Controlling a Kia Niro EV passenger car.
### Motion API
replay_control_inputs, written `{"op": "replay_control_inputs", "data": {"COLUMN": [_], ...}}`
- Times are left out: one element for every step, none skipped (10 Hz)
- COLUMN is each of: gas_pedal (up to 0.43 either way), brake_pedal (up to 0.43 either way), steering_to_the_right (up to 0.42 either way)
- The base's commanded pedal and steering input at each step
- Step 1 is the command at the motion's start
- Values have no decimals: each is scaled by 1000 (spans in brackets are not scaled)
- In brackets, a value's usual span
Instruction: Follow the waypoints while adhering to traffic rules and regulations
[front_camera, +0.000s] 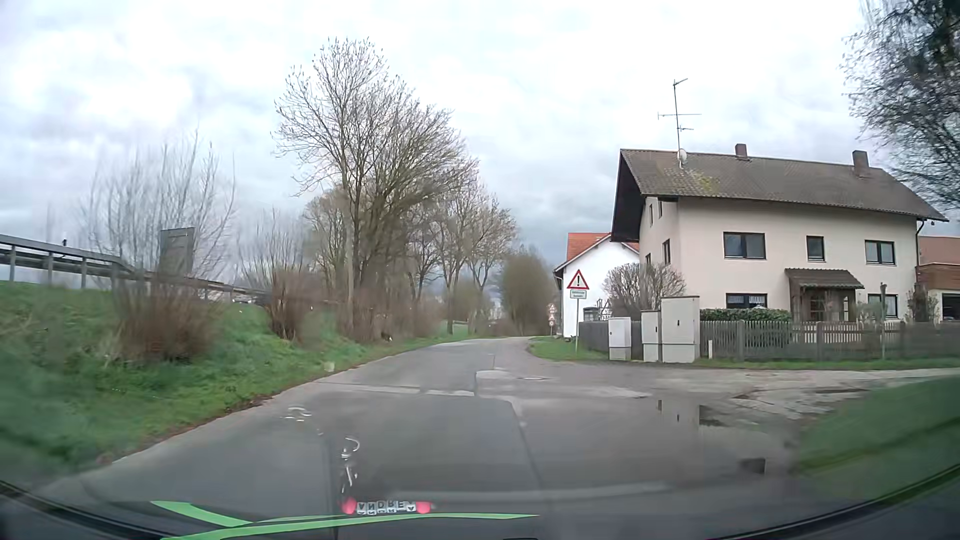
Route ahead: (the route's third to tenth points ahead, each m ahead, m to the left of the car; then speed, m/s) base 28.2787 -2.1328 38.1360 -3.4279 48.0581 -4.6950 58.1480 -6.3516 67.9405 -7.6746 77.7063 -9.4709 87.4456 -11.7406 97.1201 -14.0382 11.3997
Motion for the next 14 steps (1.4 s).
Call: {"op": "replay_control_inputs", "data": {"gas_pedal": [98,98,98,98,98,98,98,98,98,98,98,98,98,98], "brake_pedal": [0,0,0,0,0,0,0,0,0,0,0,0,0,0], "steering_to_the_right": [8,8,8,8,8,8,8,8,8,8,8,8,8,8]}}
